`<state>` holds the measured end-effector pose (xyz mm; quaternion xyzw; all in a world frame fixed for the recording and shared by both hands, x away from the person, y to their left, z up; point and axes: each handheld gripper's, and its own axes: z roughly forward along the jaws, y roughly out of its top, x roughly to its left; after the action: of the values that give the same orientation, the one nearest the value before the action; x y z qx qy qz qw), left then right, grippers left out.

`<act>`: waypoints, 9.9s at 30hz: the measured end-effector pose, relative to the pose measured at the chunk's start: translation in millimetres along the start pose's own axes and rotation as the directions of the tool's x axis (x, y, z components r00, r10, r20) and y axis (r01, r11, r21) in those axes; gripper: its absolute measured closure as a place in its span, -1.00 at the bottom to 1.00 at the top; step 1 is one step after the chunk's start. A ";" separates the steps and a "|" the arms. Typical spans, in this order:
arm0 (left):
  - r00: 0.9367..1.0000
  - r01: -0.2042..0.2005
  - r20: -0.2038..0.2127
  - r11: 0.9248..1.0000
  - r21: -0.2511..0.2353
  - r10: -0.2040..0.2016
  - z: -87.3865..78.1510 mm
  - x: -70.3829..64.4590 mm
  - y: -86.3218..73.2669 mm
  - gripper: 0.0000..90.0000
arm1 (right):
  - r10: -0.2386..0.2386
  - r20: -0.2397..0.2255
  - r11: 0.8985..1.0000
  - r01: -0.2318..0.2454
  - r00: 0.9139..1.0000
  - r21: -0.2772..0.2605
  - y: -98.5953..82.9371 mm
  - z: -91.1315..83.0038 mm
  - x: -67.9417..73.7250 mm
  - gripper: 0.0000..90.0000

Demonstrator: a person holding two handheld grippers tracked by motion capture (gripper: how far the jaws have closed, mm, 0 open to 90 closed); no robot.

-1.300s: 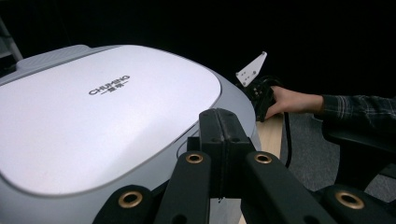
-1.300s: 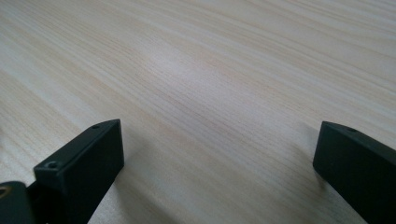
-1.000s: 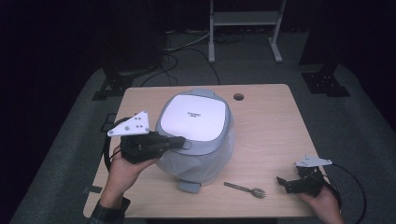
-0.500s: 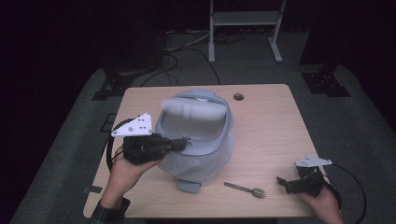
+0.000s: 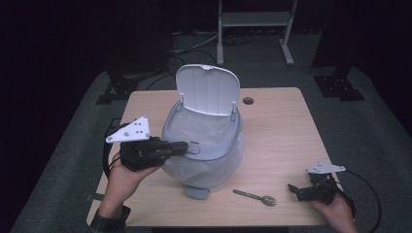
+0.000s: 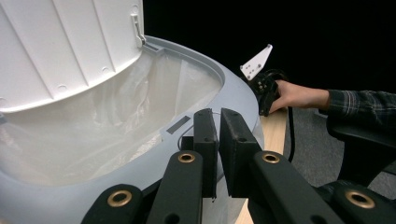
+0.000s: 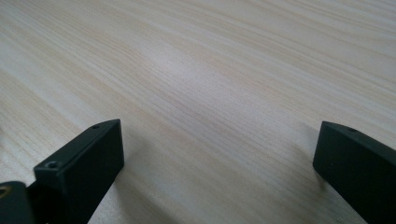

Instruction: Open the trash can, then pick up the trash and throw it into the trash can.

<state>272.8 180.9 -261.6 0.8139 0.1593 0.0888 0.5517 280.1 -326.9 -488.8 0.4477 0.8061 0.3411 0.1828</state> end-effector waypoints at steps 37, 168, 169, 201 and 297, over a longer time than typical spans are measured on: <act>0.988 0.056 -0.143 0.998 0.024 -0.052 -42.5 -10.2 -38.8 -0.01 | 0.001 0.000 1.000 -0.001 1.000 0.000 0.0 0.0 0.1 -0.98; 0.940 0.204 -0.329 0.916 0.345 -0.085 38.1 40.2 -223.0 -1.00 | -0.150 -0.281 0.989 0.141 0.948 -0.051 42.1 -1.4 73.5 -0.71; 0.940 0.204 -0.330 0.916 0.345 -0.085 38.0 40.1 -223.1 -1.00 | -0.154 -0.283 0.988 0.146 0.947 -0.049 42.7 -0.6 75.2 -0.71; 0.940 0.206 -0.331 0.916 0.343 -0.087 37.7 39.9 -223.2 -1.00 | -0.248 -0.350 0.962 0.273 0.903 0.024 46.3 24.2 101.0 -0.55; 0.938 0.209 -0.334 0.916 0.342 -0.089 37.6 39.8 -223.3 -1.00 | -0.224 -0.328 0.975 0.211 0.918 -0.077 71.2 -11.4 66.6 0.75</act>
<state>286.0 238.5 -483.8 0.8646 0.3205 0.1413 0.3603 280.3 -248.8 -429.3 0.2871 0.8631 0.4058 0.0888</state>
